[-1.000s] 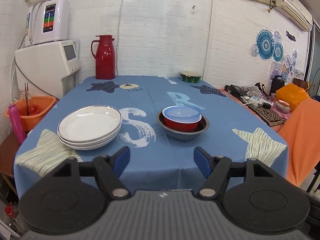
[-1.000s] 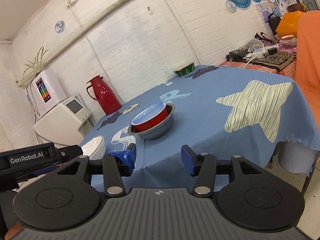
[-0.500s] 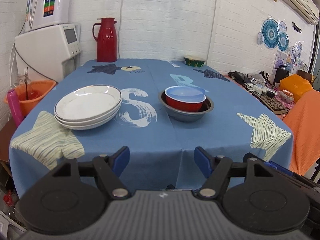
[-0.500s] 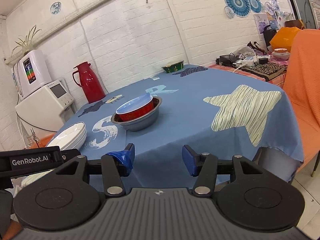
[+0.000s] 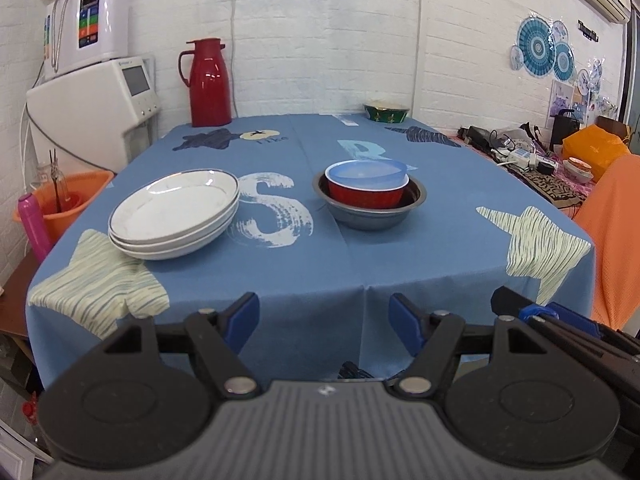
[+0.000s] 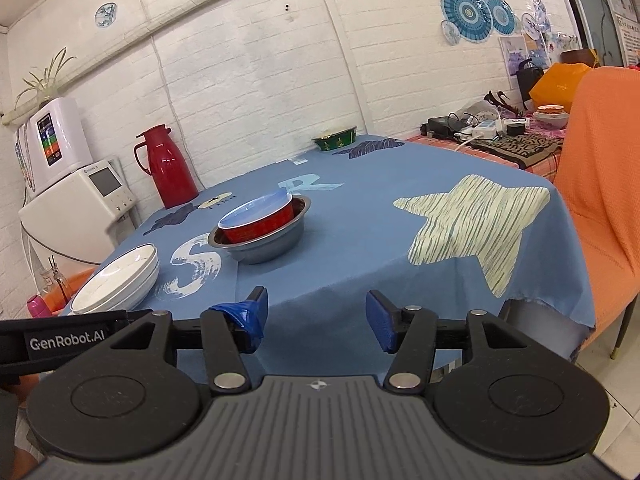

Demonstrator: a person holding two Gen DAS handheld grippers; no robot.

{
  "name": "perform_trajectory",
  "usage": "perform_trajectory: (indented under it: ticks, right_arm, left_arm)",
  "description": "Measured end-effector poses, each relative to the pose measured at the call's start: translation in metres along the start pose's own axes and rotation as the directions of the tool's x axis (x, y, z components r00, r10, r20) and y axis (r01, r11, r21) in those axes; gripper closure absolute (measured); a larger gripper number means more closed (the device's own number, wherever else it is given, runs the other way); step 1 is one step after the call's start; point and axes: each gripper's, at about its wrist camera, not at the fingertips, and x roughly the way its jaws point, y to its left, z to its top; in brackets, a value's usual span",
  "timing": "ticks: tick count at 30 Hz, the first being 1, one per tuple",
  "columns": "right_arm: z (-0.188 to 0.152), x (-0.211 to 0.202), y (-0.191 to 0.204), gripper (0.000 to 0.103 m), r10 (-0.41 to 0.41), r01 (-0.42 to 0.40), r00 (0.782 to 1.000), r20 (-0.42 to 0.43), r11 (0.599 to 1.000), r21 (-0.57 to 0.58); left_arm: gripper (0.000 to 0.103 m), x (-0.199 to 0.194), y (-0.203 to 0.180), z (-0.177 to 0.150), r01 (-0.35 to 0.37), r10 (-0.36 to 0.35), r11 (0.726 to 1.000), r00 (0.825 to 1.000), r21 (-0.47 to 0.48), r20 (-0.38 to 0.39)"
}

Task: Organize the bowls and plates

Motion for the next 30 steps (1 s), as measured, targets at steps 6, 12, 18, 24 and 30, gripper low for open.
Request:
perform_trajectory:
  ticks: [6, 12, 18, 24, 30]
  right_arm:
    - [-0.001, 0.002, -0.001, 0.062, -0.007, 0.007, 1.0, -0.004, 1.0, 0.006]
    - [-0.002, 0.003, 0.002, 0.061, -0.012, 0.012, 1.0, -0.013, 1.0, -0.004]
    - [-0.003, 0.006, 0.003, 0.061, -0.038, 0.038, 0.999, -0.019, 0.999, -0.005]
    - [-0.004, 0.008, 0.003, 0.06, -0.041, 0.041, 0.999, -0.031, 0.999, 0.003]
    - [-0.006, 0.008, 0.004, 0.059, -0.034, 0.035, 0.999, -0.035, 0.999, 0.005]
  left_arm:
    - [0.032, 0.0, -0.006, -0.003, 0.007, -0.007, 1.0, 1.0, 0.026, -0.008]
    - [0.031, -0.001, -0.009, -0.005, 0.001, -0.001, 0.999, 1.0, 0.034, -0.003]
    - [0.03, -0.003, -0.01, -0.006, -0.011, 0.011, 0.999, 1.0, 0.048, 0.005]
    - [0.03, -0.002, -0.012, -0.008, -0.013, 0.013, 0.998, 1.0, 0.058, -0.002]
    - [0.03, -0.001, -0.01, -0.009, -0.025, 0.025, 0.998, 1.0, 0.057, 0.001]
